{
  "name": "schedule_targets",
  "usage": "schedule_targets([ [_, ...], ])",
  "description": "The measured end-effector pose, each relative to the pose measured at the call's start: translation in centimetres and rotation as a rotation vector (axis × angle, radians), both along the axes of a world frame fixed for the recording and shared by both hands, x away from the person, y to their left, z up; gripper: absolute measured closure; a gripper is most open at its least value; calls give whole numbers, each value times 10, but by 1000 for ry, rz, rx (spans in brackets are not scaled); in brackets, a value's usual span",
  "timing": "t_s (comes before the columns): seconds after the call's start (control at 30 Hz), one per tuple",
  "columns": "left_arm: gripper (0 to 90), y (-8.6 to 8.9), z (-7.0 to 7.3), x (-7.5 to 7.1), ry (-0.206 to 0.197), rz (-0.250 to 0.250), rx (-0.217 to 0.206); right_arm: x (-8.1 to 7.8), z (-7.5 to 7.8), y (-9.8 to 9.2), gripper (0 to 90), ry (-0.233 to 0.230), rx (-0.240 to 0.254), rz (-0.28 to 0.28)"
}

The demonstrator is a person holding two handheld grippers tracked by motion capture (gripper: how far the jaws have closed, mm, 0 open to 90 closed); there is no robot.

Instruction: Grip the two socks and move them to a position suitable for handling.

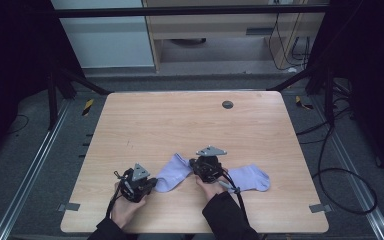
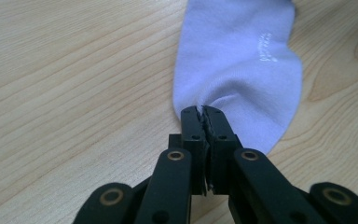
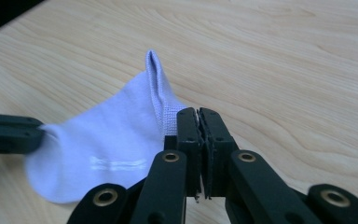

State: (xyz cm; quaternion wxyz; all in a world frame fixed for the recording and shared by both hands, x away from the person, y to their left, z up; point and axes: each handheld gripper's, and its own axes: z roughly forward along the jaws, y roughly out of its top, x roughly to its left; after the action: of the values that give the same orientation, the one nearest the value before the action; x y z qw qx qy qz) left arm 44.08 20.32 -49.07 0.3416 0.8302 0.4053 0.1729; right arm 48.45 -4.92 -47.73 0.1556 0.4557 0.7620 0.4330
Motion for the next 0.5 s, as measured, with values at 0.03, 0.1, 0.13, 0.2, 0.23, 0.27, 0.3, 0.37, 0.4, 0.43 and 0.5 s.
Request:
schedule_targets([
  [0.03,869,1,-1,0,-6,6,0,0,-2,-1,848,3,-15,-11],
  [0.1,836,2,-2,1,-13,25,-7,1,-4,-2,773,0,-40,-24],
  [0.13,794,3,-1,1,-20,36,-10,2,-4,-3,726,-10,-51,-27],
  [0.2,648,6,1,0,-33,64,-34,2,-3,-8,650,-41,-57,-40],
  [0.23,648,7,3,-1,-40,79,-46,2,-3,-8,650,-41,-57,-40],
  [0.27,604,8,4,-1,-47,95,-55,2,-2,-8,629,-46,-56,-42],
  [0.3,563,10,5,-3,-48,113,-65,3,-2,-9,611,-53,-58,-37],
  [0.37,527,11,7,-6,-46,140,-77,6,-2,-11,584,-53,-72,-35],
  [0.4,514,11,6,-7,-36,149,-76,8,-4,-11,569,-39,-80,-30],
  [0.43,511,11,6,-7,-30,153,-77,10,-6,-10,560,-31,-95,-22],
  [0.5,514,8,3,-8,-15,153,-60,13,-10,-7,559,-24,-116,-23],
])
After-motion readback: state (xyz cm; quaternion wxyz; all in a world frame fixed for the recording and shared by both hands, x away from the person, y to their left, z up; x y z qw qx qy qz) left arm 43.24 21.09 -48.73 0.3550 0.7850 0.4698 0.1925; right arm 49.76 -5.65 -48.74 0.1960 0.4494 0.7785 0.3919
